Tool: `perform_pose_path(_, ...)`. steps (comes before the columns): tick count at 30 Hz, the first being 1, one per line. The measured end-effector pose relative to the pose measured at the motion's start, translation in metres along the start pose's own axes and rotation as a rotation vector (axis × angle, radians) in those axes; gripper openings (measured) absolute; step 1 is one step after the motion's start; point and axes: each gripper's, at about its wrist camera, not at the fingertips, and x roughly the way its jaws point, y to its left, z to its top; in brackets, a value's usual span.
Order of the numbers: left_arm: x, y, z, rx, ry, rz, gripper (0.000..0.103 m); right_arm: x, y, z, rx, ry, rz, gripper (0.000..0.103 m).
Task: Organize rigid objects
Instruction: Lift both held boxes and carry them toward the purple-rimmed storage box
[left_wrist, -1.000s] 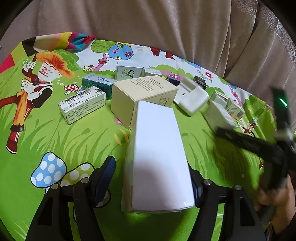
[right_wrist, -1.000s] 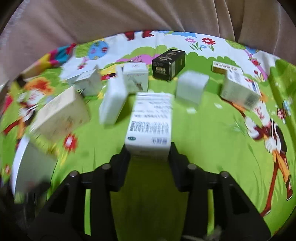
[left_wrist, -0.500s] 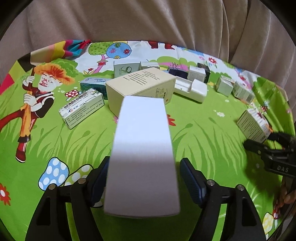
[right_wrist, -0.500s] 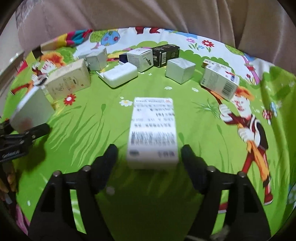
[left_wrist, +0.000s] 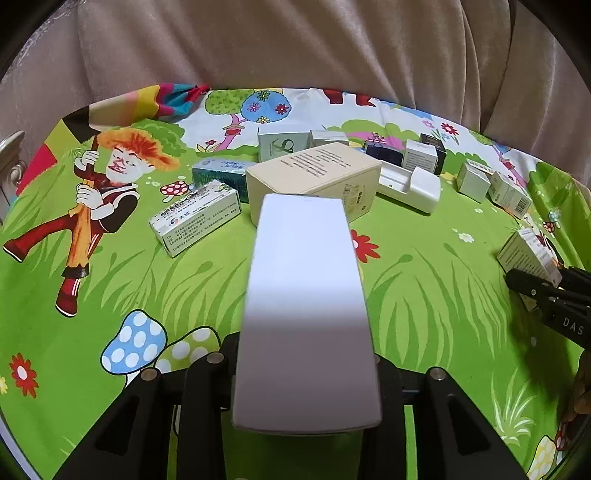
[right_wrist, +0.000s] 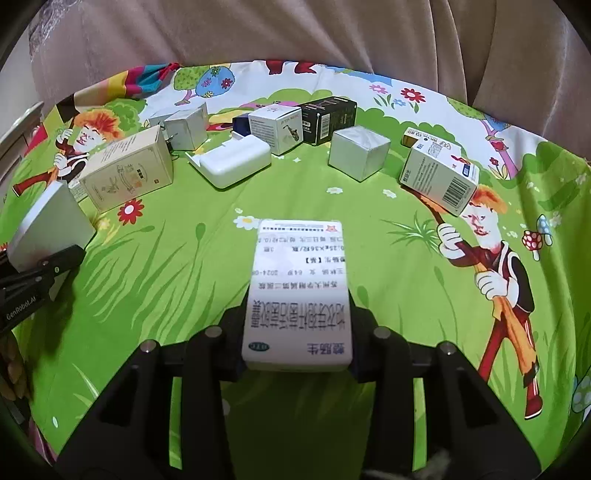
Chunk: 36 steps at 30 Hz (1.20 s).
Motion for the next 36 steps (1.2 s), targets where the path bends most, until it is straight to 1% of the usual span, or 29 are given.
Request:
perform_pose_path(8,0.001,0.002,-0.002,-0.014,0.000,-0.012,0.035,-0.001,0.000,0.000,0.003,-0.009,-0.014,0.044)
perform_pose_path(15,0.000,0.002,-0.003,-0.022,-0.002,0.006,0.035,-0.019,-0.011,-0.004,0.063,-0.106,-0.034,0.044)
perform_pose_path(22,-0.009,0.000,-0.005,-0.007,-0.052,0.038,0.035,-0.037,-0.007,-0.007,0.054,-0.202,-0.077,0.044)
perform_pose_path(26,-0.014,-0.003,-0.006,0.014,-0.081,0.048,0.035,-0.040,-0.003,-0.007,0.036,-0.213,-0.086,0.044)
perform_pose_path(29,-0.019,-0.003,-0.006,0.017,-0.102,0.032,0.035,-0.040,-0.003,-0.008,0.032,-0.218,-0.091,0.044)
perform_pose_path(30,-0.022,-0.001,-0.007,0.013,-0.119,0.017,0.035,-0.041,-0.003,-0.008,0.033,-0.222,-0.091,0.044)
perform_pose_path(32,-0.037,0.001,-0.009,-0.004,-0.184,0.002,0.035,-0.046,-0.004,-0.009,0.036,-0.248,-0.083,0.044)
perform_pose_path(35,-0.062,0.003,-0.010,-0.043,-0.255,-0.035,0.035,-0.064,-0.003,-0.017,0.041,-0.347,-0.088,0.044)
perform_pose_path(36,-0.073,0.001,-0.010,-0.039,-0.290,-0.036,0.035,-0.075,-0.002,-0.023,0.049,-0.403,-0.085,0.044)
